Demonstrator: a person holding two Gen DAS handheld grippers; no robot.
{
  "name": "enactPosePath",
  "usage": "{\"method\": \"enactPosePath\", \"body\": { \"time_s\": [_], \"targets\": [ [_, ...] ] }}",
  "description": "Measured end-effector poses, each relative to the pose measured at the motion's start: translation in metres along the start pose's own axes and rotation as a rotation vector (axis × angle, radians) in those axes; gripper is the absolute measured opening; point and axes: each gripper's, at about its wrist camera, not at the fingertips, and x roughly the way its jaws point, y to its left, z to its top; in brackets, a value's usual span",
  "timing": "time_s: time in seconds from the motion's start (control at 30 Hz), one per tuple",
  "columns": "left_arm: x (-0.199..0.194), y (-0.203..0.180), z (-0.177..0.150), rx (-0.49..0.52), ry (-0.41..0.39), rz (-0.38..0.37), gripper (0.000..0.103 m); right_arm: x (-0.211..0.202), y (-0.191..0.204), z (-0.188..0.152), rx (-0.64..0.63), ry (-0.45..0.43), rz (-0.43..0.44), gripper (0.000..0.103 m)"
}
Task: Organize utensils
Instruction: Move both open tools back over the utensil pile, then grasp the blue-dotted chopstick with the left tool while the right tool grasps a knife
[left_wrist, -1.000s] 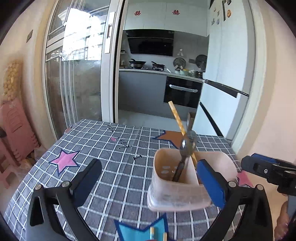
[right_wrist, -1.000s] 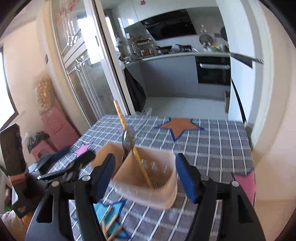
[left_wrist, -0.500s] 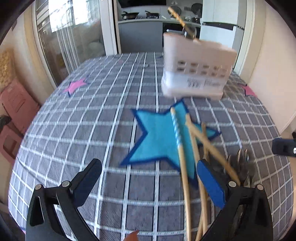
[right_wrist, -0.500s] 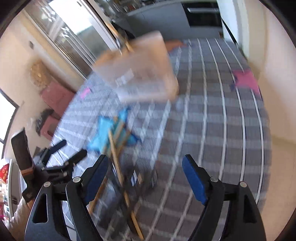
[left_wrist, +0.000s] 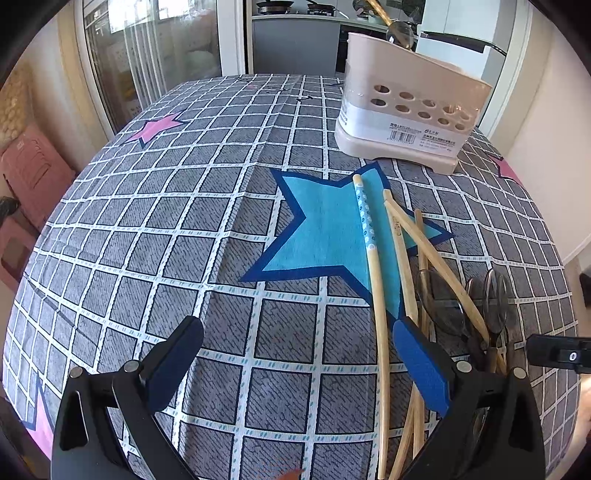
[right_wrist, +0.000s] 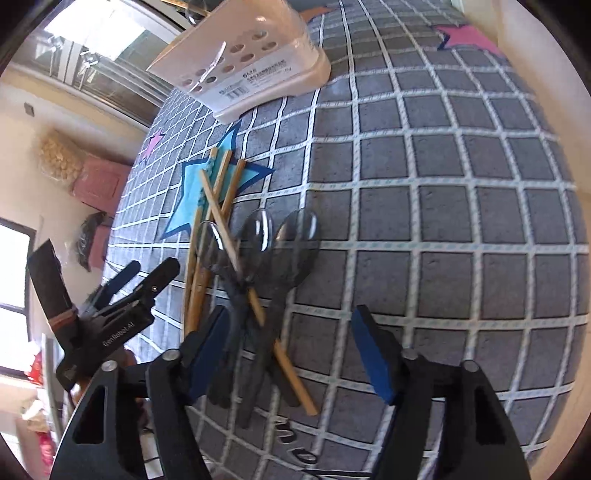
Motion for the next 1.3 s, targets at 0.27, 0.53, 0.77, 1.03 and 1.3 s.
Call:
{"method": "enactPosePath", "body": {
  "time_s": [0.27,0.53,0.77,1.03,1.3],
  "targets": [
    [0.016,0.0,0.002,0.009,0.051,-0.017,0.103,0.017,0.009,0.002,0.019,0.019,-0.005,0.041],
    [0.022,-0.007,0.006,0.059,0.064,0.007,0.103,0.031,0.03,0.007,-0.028,0.042,-0.071,0.016],
    [0.022,-0.01,0.013,0.083,0.073,-0.005,0.103,0.031,0.026,0.004,-0.018,0.04,-0.001,0.003],
    [0.034,-0.018,0.034,0.119,0.135,-0.018,0.103,0.012,0.011,0.0,-0.036,0.029,0.048,0.003],
    [0.052,-0.03,0.063,0.166,0.231,-0.035,0.103,-0.013,0.0,0.004,-0.058,0.001,0.09,0.003]
  ]
}}
